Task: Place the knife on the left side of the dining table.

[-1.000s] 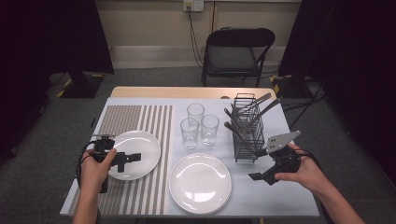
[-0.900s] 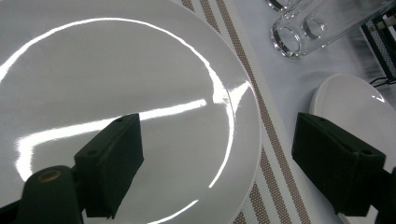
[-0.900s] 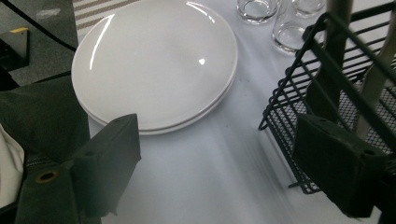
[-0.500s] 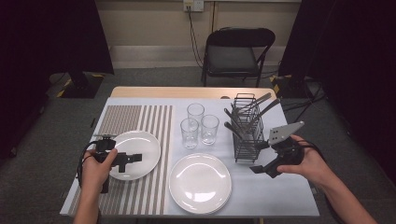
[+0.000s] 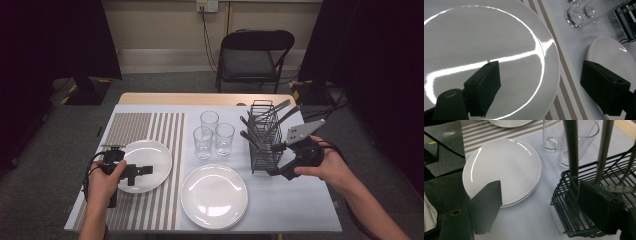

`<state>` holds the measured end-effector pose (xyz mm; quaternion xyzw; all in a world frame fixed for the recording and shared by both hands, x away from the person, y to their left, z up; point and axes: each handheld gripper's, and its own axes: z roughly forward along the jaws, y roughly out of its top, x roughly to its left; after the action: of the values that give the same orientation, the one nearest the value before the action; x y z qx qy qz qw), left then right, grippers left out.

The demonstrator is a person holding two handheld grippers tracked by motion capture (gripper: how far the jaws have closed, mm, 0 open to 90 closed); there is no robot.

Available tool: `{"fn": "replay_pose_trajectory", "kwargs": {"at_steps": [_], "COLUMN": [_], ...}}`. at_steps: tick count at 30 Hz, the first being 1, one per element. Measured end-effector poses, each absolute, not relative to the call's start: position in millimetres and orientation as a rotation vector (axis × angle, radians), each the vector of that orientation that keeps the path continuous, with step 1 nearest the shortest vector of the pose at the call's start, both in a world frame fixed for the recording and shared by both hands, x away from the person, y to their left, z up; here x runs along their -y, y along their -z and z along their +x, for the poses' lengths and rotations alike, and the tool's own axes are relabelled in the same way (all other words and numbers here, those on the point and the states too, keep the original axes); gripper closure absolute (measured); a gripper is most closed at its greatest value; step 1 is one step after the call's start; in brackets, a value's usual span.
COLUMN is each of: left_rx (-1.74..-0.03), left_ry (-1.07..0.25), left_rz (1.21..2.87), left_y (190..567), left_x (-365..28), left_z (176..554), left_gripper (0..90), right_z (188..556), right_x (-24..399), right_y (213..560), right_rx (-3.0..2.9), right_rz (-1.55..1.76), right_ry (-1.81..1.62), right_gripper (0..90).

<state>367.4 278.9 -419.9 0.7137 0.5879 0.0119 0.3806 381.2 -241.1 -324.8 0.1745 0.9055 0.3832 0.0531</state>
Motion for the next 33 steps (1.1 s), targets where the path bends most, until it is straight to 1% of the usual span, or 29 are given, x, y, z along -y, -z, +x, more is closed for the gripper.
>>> {"fn": "replay_pose_trajectory", "kwargs": {"at_steps": [5,13,16,17,18,24,27,33], "left_rx": [-1.496,-1.492,-1.488,-1.49,-1.492,-1.491,-1.492,-1.476], "left_ry": [-0.02,-0.012,-0.007,-0.005,0.0,-0.001,0.006,0.005], "left_rz": [1.83,1.851,1.846,1.839,1.832,1.833,1.83,1.845], "left_y": [420,421,420,420,420,420,420,419], "left_x": [-277,-277,-276,-276,-276,-276,-276,-275], "left_z": [367,367,367,367,367,367,367,367], "left_gripper": [16.2,16.2,16.2,16.2,16.2,16.2,16.2,16.2], "right_z": [385,395,398,400,401,408,412,417], "right_x": [238,234,233,233,233,230,229,225], "right_y": [320,314,313,312,311,310,311,313], "right_rx": [-2.737,-2.723,-2.712,-2.707,-2.708,-2.701,-2.689,-2.679], "right_rz": [0.534,0.556,0.567,0.57,0.575,0.595,0.605,0.616], "right_ry": [-1.175,-1.203,-1.207,-1.209,-1.218,-1.219,-1.223,-1.227], "right_gripper": [20.1,25.1,25.2,26.2,29.5,29.9,31.5,39.3]}}
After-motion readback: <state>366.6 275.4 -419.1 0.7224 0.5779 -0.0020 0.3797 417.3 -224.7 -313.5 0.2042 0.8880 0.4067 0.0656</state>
